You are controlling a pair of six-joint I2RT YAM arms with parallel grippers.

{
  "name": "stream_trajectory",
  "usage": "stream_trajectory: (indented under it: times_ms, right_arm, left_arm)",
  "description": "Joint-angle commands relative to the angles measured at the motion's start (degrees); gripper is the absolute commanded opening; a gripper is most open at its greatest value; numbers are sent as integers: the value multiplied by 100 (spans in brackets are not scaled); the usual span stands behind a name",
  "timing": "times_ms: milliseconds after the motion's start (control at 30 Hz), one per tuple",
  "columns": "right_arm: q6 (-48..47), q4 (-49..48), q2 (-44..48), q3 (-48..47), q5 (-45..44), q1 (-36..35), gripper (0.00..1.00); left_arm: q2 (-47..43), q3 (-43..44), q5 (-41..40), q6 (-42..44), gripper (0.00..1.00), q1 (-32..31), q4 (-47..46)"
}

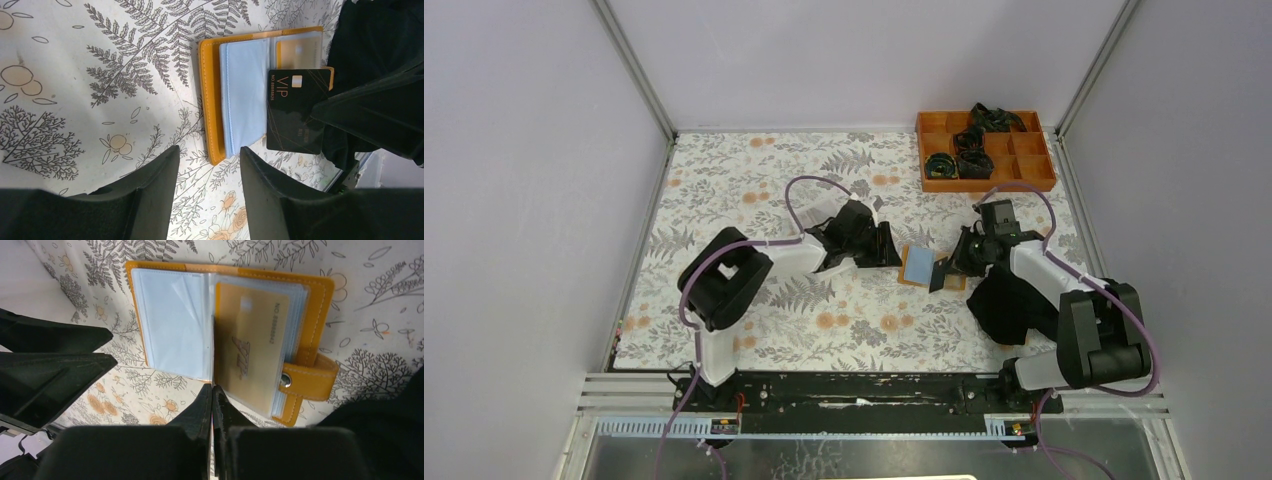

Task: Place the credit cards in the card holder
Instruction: Insert the credit card into the card holder.

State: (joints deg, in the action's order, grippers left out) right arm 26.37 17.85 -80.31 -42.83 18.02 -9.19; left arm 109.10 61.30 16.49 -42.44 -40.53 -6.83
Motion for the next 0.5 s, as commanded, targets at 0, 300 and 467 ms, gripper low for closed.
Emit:
stream_trajectory:
  times_ms: [0, 300, 467]
  right_arm:
    - [-157, -456, -125, -145, 204, 77, 0]
    - [-158, -720, -316, -142, 265, 136, 0]
    - [-178, -690, -287, -177, 246, 163, 0]
  left_arm:
    - [226, 230, -168, 164, 55, -47, 275]
    - [170, 389, -504, 259, 54, -51, 568]
    - [-25, 420, -713, 282, 54, -60, 658]
